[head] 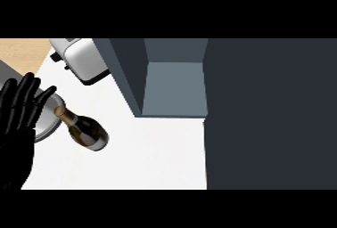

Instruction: Pick up the wine, place it into the cabinet and close the cabinet

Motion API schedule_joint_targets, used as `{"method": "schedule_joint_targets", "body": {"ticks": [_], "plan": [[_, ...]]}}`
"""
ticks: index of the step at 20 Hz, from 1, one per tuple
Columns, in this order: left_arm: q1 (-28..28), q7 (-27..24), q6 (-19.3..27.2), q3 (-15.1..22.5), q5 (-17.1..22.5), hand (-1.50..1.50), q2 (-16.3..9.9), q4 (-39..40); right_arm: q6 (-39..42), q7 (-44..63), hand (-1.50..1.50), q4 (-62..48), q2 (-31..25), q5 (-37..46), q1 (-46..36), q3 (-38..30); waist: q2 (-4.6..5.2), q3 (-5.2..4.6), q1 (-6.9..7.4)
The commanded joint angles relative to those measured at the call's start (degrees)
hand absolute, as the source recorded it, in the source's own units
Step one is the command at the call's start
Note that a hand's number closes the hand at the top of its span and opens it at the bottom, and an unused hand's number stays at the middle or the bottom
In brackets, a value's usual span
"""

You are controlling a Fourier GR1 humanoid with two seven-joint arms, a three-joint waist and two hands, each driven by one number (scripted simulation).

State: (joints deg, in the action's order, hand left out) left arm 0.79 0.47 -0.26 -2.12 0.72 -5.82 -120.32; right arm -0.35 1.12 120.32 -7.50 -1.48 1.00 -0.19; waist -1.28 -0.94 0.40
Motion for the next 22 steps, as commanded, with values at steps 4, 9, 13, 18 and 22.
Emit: {"method": "schedule_joint_targets", "body": {"ticks": [4,9,13,18,22], "plan": [[-5.21,-1.53,-2.36,-10.05,9.82,-1.50,-2.67,5.42,4.72,-3.22,-1.50,6.05,-0.38,-2.19,7.48,1.00,1.23,0.92,-0.90],[-1.99,13.40,2.06,-6.27,19.37,-1.50,4.87,3.19,10.93,5.83,-1.50,8.20,-0.59,-11.25,10.33,9.13,0.95,0.89,-0.35],[-3.92,22.95,5.98,-7.71,22.21,-1.50,2.27,-4.87,12.06,13.53,-1.50,19.26,-4.36,-19.47,14.08,5.54,0.89,0.97,-0.64],[-2.79,31.31,10.70,-10.04,24.13,-1.50,-0.02,-12.95,9.85,18.02,-1.50,25.32,-3.85,-20.21,15.79,5.92,1.05,0.95,-0.50],[-10.78,40.43,17.24,-14.85,27.05,-1.50,-5.21,-15.28,9.01,21.08,-1.50,28.79,-3.68,-22.08,16.85,7.10,0.94,0.97,-0.83]]}}
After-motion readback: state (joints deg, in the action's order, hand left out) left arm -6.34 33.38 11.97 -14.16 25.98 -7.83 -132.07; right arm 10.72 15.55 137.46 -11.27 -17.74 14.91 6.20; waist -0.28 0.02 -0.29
